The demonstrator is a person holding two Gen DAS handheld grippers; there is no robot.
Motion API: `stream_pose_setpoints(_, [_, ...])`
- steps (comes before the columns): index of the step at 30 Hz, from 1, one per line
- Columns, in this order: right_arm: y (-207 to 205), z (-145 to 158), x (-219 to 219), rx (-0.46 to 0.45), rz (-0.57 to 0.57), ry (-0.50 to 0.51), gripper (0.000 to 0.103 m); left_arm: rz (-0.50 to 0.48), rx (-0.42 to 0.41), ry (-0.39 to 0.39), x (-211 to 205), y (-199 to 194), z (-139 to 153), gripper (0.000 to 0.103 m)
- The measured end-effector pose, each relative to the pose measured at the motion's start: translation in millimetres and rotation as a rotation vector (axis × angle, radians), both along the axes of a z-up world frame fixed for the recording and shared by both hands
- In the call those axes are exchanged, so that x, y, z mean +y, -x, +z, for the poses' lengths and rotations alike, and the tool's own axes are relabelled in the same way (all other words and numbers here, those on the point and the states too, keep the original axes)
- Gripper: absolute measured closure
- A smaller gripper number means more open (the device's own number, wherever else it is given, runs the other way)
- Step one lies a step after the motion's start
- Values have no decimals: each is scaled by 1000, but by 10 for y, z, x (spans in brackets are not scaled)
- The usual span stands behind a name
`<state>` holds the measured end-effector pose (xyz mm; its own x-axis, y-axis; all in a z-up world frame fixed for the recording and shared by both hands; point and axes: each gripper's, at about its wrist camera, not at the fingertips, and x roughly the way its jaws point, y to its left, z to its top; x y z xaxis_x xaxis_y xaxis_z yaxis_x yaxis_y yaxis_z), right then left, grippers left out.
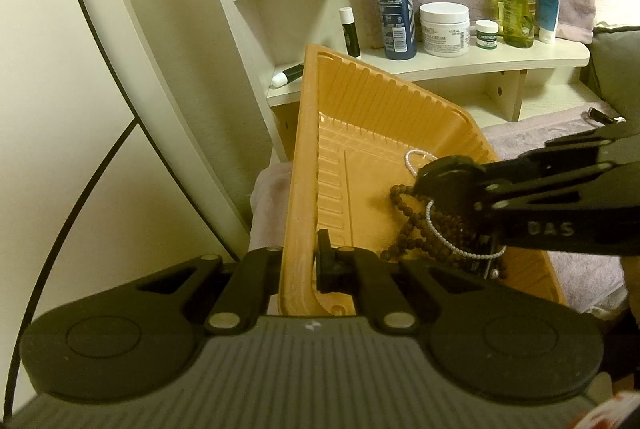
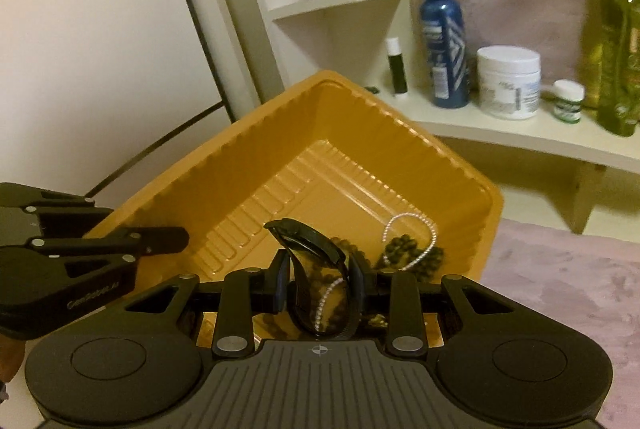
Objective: Organize jewelry
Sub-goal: 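Carry the black band into the tray and open the right gripper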
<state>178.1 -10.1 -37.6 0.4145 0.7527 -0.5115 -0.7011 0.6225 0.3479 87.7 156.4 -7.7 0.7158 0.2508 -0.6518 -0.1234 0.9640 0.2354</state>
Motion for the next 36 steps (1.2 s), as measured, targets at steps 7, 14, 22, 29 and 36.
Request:
stream_pose_setpoints(7, [-128, -107, 79, 55, -11, -7, 71, 0, 0, 1, 4, -1, -1, 99])
stream_pose_setpoints(14, [-163, -219, 142, 111, 4, -18, 63, 1, 2, 2, 13, -3, -7, 99])
stream_pose_setpoints(22, [-128, -275, 84, 113, -8, 4, 37, 2, 1, 6, 29, -15, -17, 99])
stream_pose_setpoints(29, [-101, -226, 2, 99, -33, -5, 32, 2, 1, 7, 32, -16, -18, 99])
stream_pose_setpoints(36, [-107, -167, -244, 87, -98, -19, 32, 2, 1, 3, 32, -13, -20, 99])
